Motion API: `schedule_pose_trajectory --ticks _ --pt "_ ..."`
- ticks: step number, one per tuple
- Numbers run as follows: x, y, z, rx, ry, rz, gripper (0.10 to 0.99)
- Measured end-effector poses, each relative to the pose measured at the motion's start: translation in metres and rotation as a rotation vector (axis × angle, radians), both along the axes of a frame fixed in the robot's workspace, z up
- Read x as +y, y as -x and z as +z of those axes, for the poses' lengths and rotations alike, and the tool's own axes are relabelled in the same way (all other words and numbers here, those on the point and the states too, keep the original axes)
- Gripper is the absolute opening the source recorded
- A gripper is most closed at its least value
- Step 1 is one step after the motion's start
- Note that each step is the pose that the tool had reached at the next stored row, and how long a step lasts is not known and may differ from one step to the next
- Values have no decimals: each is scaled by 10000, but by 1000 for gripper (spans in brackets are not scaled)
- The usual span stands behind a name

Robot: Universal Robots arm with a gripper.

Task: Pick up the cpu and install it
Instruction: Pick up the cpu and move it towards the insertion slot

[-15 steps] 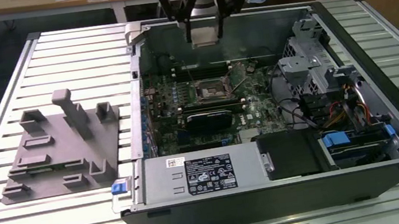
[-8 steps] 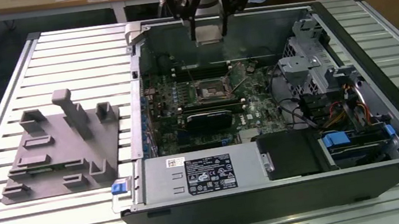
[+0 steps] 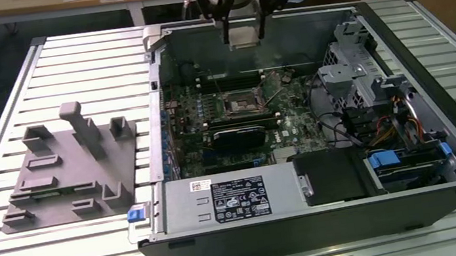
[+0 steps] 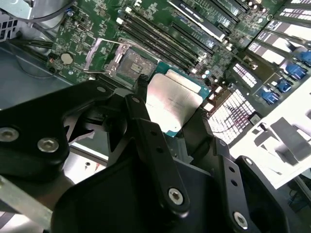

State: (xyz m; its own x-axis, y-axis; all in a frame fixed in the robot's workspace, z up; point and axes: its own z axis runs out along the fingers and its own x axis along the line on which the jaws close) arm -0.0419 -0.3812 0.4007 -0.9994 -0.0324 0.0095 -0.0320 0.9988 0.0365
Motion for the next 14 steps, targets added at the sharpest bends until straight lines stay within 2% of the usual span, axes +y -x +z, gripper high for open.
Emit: schedule_pose_trajectory --ticks 14 --pt "44 -168 -17 -2 -7 0 541"
